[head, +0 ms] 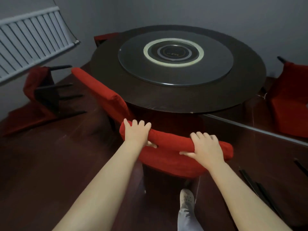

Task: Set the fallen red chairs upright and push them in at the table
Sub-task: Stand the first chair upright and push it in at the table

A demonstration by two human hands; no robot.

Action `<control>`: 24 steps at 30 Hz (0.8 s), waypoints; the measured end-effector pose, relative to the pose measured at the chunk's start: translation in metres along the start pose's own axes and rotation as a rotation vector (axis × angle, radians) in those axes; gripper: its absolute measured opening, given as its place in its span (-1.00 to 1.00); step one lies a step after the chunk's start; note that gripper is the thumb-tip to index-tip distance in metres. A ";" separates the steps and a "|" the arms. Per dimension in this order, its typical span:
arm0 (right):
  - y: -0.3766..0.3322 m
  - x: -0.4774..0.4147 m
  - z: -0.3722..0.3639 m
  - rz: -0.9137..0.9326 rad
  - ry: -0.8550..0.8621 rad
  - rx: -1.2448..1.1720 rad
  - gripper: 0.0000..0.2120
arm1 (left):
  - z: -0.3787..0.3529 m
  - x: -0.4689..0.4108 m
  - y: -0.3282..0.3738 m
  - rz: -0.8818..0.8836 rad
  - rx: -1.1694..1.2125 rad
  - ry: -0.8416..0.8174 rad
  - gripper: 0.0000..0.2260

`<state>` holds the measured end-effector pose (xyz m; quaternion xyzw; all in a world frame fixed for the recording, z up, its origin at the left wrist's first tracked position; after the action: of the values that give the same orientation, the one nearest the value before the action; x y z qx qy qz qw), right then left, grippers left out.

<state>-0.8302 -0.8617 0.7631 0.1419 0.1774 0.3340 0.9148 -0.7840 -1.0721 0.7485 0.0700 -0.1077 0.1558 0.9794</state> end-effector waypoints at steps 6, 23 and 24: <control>0.018 -0.005 -0.010 -0.050 -0.076 -0.003 -0.32 | -0.001 -0.004 0.015 0.034 0.059 -0.013 -0.13; 0.051 -0.021 -0.045 0.050 -0.291 -0.079 -0.27 | -0.006 -0.024 0.042 0.073 0.101 -0.092 -0.14; 0.051 -0.022 -0.046 0.072 -0.320 -0.091 -0.25 | -0.005 -0.021 0.043 0.077 0.099 -0.100 -0.14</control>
<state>-0.8934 -0.8323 0.7460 0.1580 0.0091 0.3475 0.9242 -0.8162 -1.0372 0.7431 0.1219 -0.1512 0.1950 0.9614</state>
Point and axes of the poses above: each hand's wrist, its own x-axis away from the middle knuckle, its own z-axis out of the back of the hand, y = z × x, the point moved 10 cm from there along -x, towards the middle knuckle, and after that the axes turned 15 degrees about x, right-handed, at the moved point
